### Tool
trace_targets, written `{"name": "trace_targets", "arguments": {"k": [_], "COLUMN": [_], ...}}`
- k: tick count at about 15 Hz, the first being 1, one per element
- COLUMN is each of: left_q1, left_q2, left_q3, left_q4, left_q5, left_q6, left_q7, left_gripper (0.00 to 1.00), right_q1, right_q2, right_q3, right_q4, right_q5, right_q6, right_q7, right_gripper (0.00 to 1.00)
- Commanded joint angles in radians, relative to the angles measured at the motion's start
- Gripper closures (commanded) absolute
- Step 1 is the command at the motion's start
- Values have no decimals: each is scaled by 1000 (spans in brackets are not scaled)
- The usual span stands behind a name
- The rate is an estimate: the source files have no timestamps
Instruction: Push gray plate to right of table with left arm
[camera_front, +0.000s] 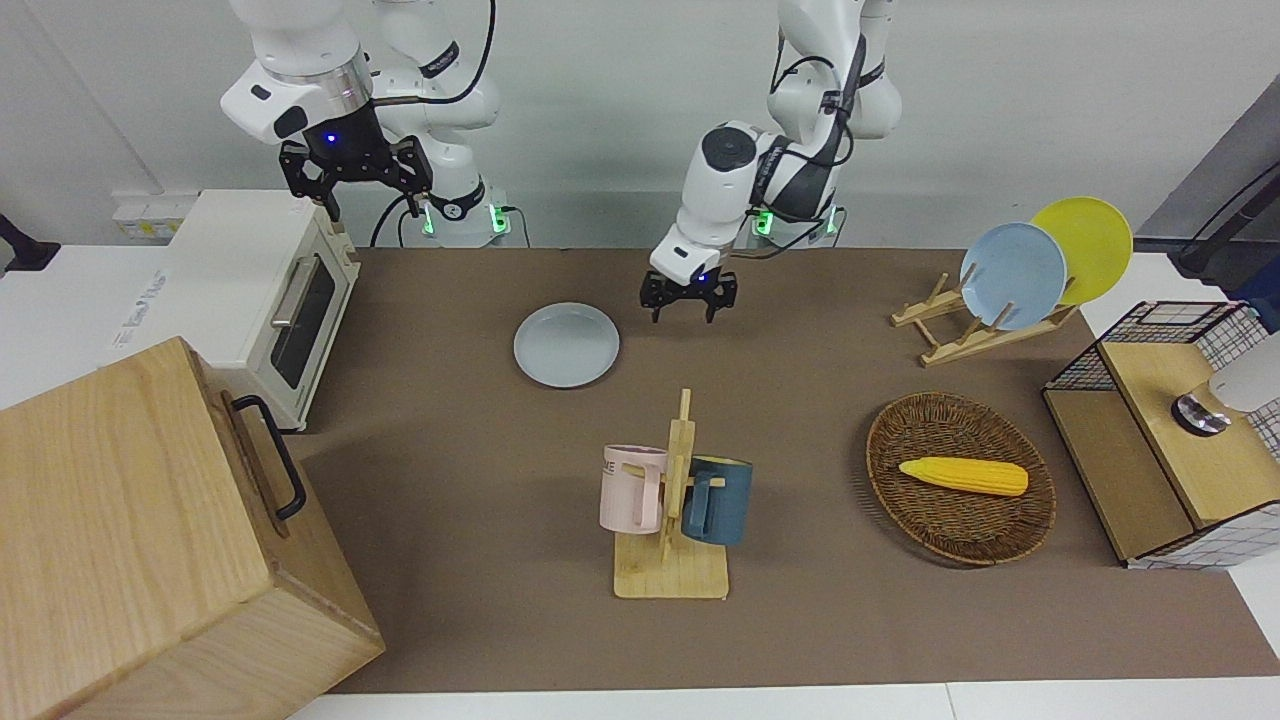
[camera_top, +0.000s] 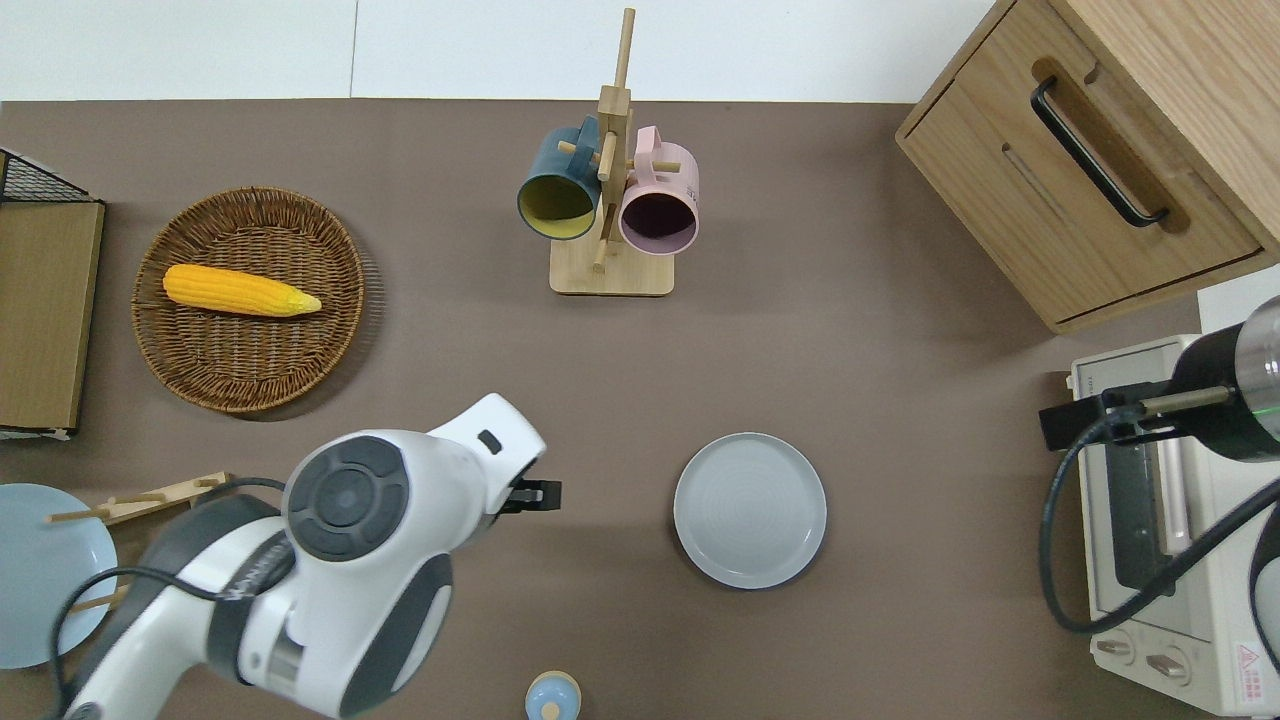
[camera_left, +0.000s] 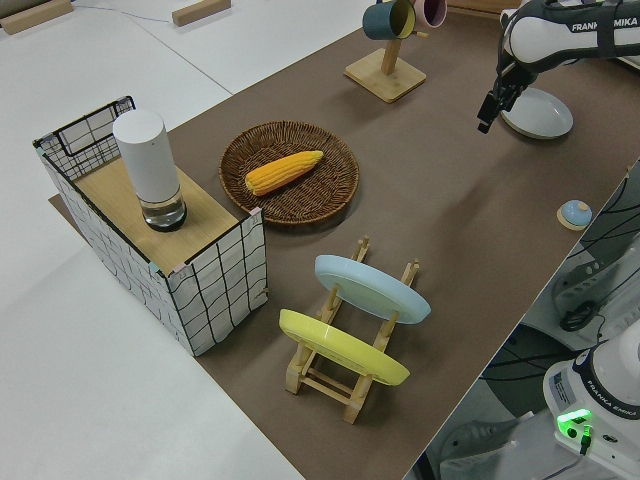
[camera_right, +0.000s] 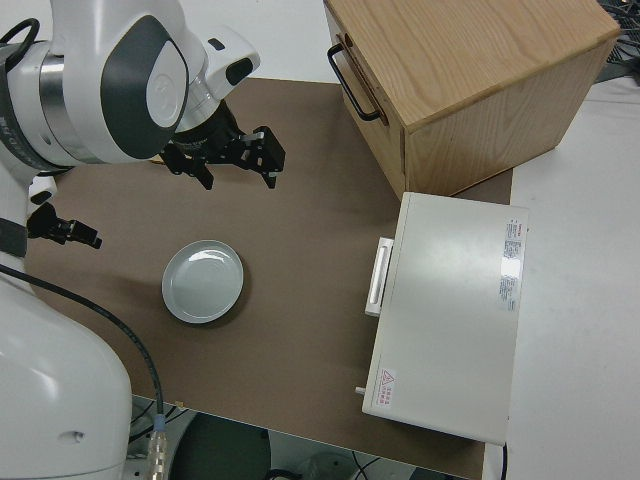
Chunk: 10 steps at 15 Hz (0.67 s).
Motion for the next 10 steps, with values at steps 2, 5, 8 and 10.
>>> {"name": "trace_targets", "arguments": {"k": [2,5,8,10], "left_q1": [123,149,149,149], "left_q2": [-95,-109,-109,-109], "left_q3": [21,53,99,126], "left_q4": [21,148,270,330], "left_q5": [47,83,84,90], "left_q6": [-138,-307,-434,-514], "left_q7": [168,191,230,244], "left_gripper": [5,5,5,5], "right_q1": [-24,-24,-24,-24], "right_q2": [-9,-9,-9,-9], "right_q3": [19,19,19,19], "right_q4": [0,0,0,0], "right_q5": [-8,-8,-8,-8], "right_q6": [-14,-14,-14,-14], "right_q7": [-8,-8,-8,-8], "right_gripper": [5,5,5,5]}}
